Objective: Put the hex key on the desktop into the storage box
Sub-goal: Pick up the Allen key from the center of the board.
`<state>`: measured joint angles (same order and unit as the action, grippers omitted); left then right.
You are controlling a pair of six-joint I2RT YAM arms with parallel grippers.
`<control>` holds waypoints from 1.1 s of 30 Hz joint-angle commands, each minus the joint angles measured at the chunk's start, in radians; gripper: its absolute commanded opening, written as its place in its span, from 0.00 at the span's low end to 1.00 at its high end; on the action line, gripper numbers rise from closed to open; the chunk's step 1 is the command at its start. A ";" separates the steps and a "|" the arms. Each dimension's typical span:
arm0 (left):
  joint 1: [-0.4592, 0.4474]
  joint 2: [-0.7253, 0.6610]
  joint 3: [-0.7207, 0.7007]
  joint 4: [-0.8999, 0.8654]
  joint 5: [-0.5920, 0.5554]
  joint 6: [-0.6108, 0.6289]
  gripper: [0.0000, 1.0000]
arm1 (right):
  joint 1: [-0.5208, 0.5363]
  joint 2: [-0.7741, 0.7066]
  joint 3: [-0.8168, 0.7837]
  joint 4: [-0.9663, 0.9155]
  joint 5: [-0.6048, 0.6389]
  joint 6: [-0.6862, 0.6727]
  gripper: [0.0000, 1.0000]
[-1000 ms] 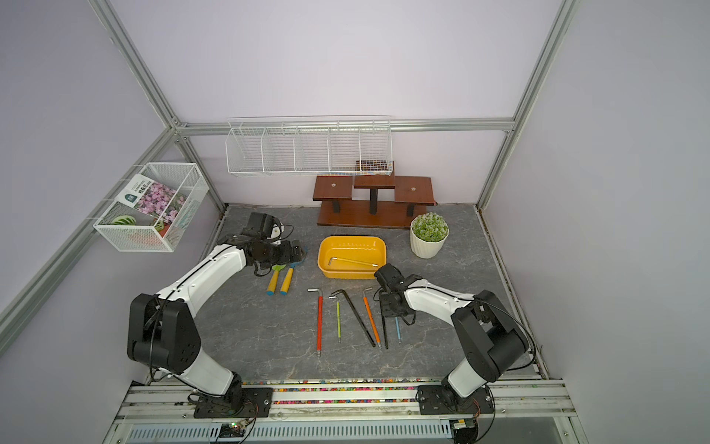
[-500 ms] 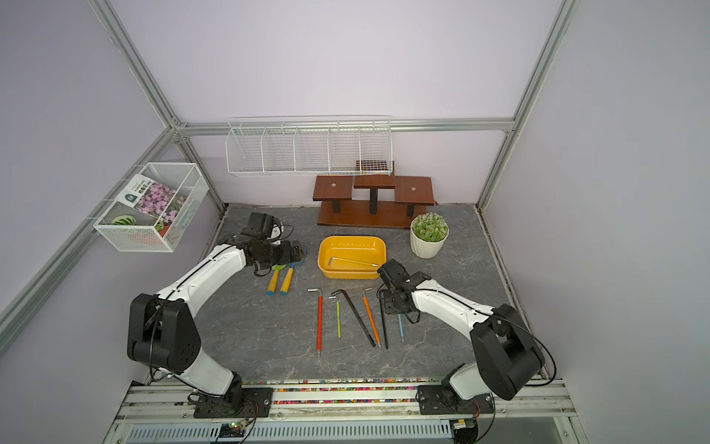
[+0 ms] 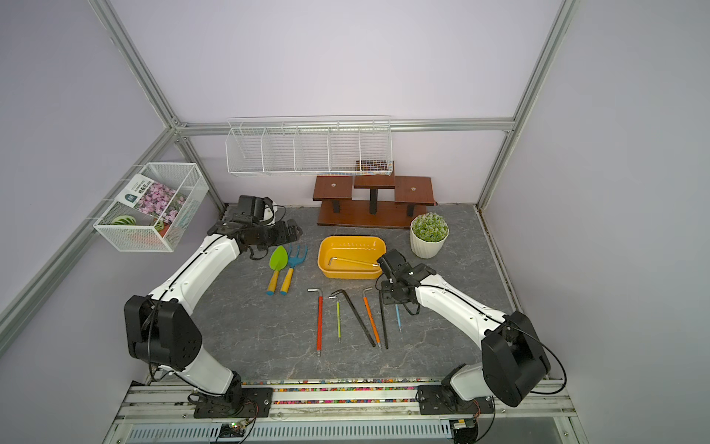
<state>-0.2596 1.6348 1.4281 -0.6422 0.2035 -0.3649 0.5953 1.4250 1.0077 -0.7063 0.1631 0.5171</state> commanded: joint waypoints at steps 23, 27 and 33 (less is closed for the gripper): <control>0.018 0.027 -0.028 0.001 -0.006 -0.008 1.00 | -0.024 0.453 0.699 -0.113 -0.164 -0.467 0.00; 0.017 0.022 -0.030 0.001 -0.010 -0.008 1.00 | -0.032 0.528 0.801 -0.151 -0.170 -0.520 0.00; 0.018 0.023 -0.028 0.001 -0.006 -0.009 1.00 | -0.035 0.591 0.865 -0.136 -0.209 -0.588 0.00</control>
<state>-0.2470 1.6444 1.3880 -0.6376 0.2024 -0.3664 0.5640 1.9987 1.8500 -0.8242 -0.0128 -0.0074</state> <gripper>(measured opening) 0.999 0.087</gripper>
